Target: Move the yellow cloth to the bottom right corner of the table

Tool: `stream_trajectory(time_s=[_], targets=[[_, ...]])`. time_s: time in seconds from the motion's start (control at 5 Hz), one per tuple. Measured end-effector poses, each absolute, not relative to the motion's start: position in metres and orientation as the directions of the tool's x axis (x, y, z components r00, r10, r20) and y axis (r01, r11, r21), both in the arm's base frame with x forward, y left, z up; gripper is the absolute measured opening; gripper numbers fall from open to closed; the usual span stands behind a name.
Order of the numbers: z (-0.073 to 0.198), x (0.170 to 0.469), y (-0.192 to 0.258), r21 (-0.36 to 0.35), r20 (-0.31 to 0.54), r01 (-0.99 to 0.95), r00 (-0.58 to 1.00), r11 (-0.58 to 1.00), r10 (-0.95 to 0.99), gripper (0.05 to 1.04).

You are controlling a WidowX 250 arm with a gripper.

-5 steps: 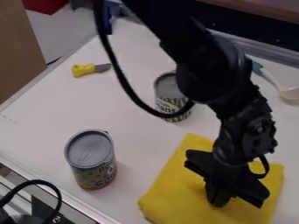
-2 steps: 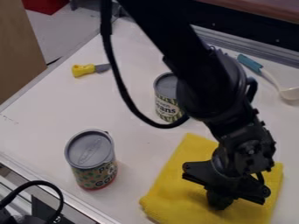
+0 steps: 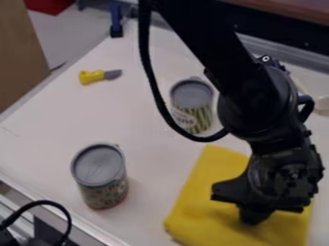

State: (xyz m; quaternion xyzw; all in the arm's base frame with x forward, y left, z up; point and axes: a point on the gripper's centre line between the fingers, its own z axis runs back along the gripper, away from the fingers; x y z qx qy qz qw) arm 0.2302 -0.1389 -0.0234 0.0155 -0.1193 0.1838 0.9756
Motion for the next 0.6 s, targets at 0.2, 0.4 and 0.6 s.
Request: stream_trajectory(time_s=[0.2,0.4,0.6], targets=[[-0.024,0.242,-0.144,-0.024,0.176,-0.417,0.893,0.909,0.414,0.052],[-0.023,0.250,-0.137,-0.084,0.081,-0.496,0.861,0.864,0.502,0.052],[-0.021,0.260,-0.140,-0.138,0.042,-0.650,0.750,0.747,0.660,0.052]])
